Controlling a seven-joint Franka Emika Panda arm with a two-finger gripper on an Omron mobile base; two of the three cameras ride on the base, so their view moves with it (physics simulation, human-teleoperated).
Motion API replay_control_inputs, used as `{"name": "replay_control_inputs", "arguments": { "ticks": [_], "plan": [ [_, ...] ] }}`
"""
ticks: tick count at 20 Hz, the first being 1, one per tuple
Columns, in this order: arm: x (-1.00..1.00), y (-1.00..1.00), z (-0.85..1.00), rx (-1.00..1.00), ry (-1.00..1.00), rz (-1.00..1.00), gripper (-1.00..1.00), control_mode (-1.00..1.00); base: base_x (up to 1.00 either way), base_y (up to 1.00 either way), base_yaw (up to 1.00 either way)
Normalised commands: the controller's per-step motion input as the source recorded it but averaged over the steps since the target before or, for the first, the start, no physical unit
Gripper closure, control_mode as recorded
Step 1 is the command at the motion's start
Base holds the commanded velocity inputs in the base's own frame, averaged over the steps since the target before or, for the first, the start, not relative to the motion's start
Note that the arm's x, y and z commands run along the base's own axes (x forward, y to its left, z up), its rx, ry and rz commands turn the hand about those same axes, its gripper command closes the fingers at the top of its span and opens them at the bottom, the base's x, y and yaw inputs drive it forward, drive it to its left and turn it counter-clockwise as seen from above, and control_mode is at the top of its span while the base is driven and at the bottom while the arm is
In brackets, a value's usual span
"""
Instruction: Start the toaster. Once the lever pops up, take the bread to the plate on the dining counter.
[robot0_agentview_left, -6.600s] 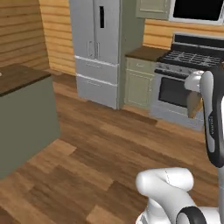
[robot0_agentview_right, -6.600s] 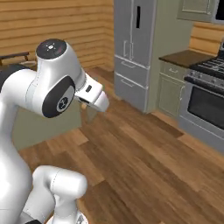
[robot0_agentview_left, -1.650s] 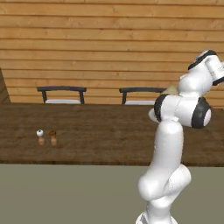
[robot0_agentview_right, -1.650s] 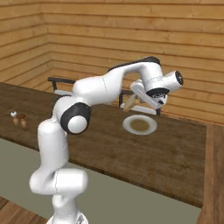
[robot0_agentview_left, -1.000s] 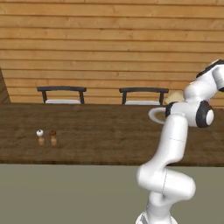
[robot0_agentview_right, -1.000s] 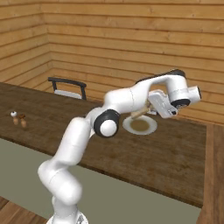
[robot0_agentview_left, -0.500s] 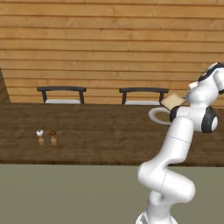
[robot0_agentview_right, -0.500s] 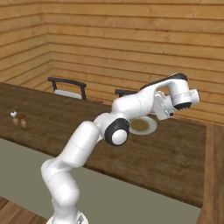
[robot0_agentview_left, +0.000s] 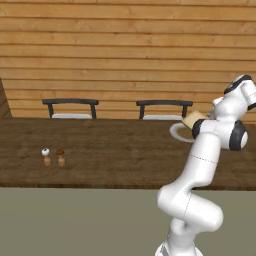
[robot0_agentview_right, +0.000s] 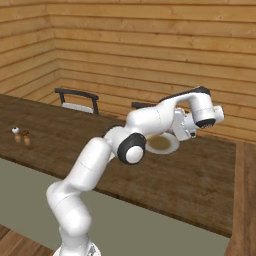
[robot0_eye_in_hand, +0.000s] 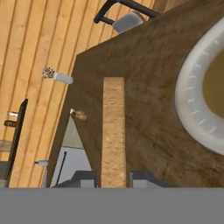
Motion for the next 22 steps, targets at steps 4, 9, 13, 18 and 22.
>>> {"name": "replay_control_inputs", "arguments": {
  "ticks": [4,9,13,18,22],
  "plan": [
    [-0.04,0.0,-0.01,-0.04,0.0,0.0,1.0,-1.0,0.0,0.0,0.0],
    [-0.1,0.01,-0.11,-0.07,0.0,-0.06,1.0,-1.0,0.0,0.0,0.0],
    [0.0,0.14,-0.21,-0.04,0.0,-0.11,1.0,-1.0,0.0,0.0,0.0],
    [0.0,0.2,-0.2,0.0,-0.03,-0.12,1.0,-1.0,0.0,0.0,0.0],
    [0.22,0.02,-0.16,-0.02,-0.01,-0.11,1.0,-1.0,0.0,0.0,0.0]
  ]
}}
